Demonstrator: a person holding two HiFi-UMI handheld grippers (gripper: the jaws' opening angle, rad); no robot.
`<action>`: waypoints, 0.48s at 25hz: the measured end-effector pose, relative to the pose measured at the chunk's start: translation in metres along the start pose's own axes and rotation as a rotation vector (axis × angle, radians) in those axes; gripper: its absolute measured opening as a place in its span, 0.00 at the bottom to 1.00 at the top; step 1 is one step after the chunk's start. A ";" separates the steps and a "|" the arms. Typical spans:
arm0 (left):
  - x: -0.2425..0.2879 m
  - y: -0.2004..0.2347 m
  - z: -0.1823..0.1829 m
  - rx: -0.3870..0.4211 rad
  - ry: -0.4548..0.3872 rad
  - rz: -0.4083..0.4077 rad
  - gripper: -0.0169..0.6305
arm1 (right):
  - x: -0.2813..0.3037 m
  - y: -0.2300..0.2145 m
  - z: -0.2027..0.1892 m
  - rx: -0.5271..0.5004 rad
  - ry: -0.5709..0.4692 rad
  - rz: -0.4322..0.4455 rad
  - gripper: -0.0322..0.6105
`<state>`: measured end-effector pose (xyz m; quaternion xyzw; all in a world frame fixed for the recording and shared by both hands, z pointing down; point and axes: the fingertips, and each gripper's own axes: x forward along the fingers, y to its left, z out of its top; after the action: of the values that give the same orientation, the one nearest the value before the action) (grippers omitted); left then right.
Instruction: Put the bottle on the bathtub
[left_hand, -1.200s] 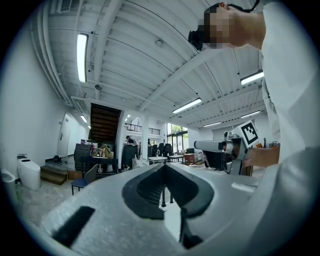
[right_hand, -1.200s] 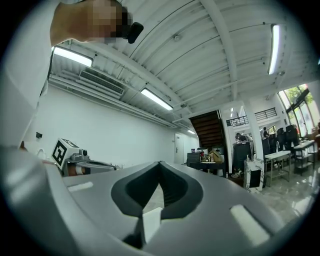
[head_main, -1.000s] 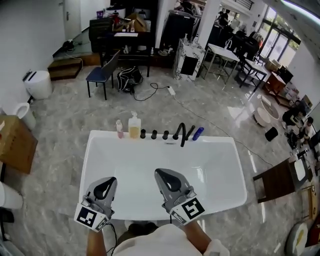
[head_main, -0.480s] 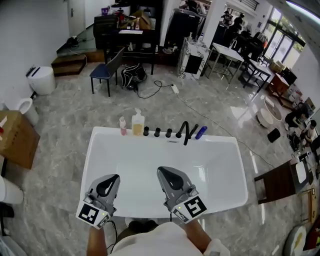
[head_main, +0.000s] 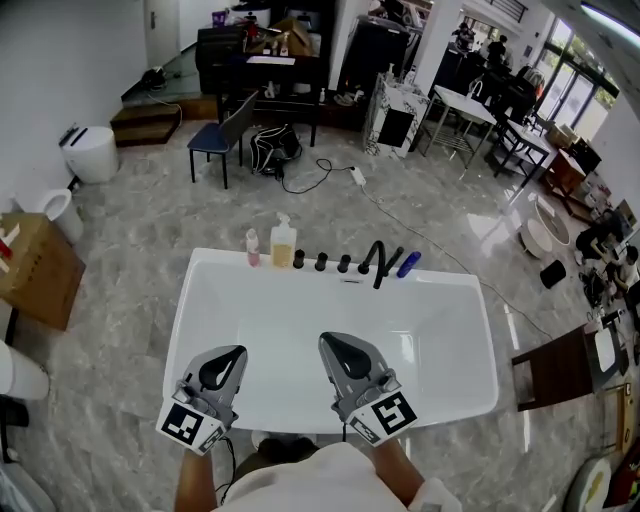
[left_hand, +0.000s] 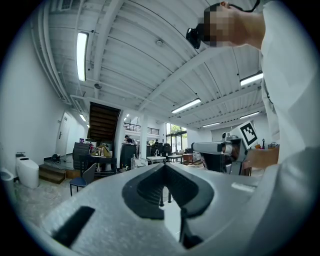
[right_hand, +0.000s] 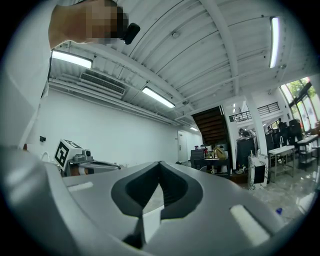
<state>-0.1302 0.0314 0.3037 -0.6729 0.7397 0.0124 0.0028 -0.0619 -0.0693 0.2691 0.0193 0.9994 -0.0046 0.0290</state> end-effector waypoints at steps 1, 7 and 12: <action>0.000 -0.001 0.000 0.000 -0.001 -0.001 0.03 | -0.001 0.000 0.000 -0.003 0.001 0.000 0.06; 0.002 -0.001 -0.001 0.000 -0.005 -0.001 0.03 | 0.000 0.000 -0.001 -0.014 0.003 0.005 0.06; 0.003 -0.003 0.000 0.001 -0.002 -0.002 0.03 | -0.001 -0.001 0.000 -0.012 0.006 0.005 0.06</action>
<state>-0.1280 0.0285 0.3037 -0.6736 0.7390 0.0128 0.0036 -0.0614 -0.0700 0.2694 0.0214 0.9994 0.0015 0.0262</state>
